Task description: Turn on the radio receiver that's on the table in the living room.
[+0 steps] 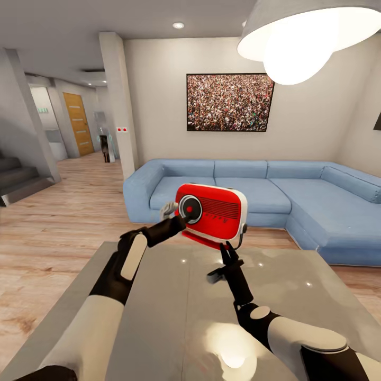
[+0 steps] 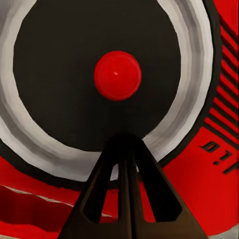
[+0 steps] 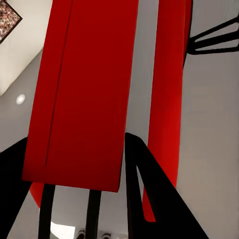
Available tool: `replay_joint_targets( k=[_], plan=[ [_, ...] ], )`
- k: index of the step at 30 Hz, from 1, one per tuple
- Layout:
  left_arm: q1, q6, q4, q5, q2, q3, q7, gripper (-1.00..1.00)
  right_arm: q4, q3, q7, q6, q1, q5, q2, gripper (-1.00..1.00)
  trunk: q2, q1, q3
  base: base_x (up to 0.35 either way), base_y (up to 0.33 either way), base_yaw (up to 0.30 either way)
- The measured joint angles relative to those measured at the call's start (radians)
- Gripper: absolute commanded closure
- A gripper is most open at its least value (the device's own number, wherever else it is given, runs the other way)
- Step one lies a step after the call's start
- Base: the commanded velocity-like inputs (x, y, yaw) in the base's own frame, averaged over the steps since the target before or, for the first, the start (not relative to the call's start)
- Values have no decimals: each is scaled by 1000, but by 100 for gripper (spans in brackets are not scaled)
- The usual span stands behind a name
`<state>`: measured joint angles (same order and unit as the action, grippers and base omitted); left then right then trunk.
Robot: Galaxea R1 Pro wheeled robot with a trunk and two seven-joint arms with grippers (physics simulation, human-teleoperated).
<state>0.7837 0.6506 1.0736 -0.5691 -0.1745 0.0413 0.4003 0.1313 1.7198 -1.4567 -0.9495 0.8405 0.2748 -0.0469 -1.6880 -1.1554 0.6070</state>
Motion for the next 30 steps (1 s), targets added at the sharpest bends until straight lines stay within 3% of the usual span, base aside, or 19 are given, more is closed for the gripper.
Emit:
replay_joint_targets(
  k=[15, 28, 30],
  plan=[
    [53, -3, 9, -9, 0, -3, 0, 100, 0, 3, 9, -1, 0, 2, -2, 100, 0, 0, 0, 0, 0, 0],
    [55, -1, -15, 8, 1, -20, -9, 100, -1, -5, 10, 5, 0, -7, 5, 100, 0, 0, 0, 0, 0, 0],
    [54, -2, -29, 9, 56, -22, -10, 100, -1, -3, 10, 6, 0, -28, 7, 100, 0, 0, 0, 0, 0, 0]
  ],
)
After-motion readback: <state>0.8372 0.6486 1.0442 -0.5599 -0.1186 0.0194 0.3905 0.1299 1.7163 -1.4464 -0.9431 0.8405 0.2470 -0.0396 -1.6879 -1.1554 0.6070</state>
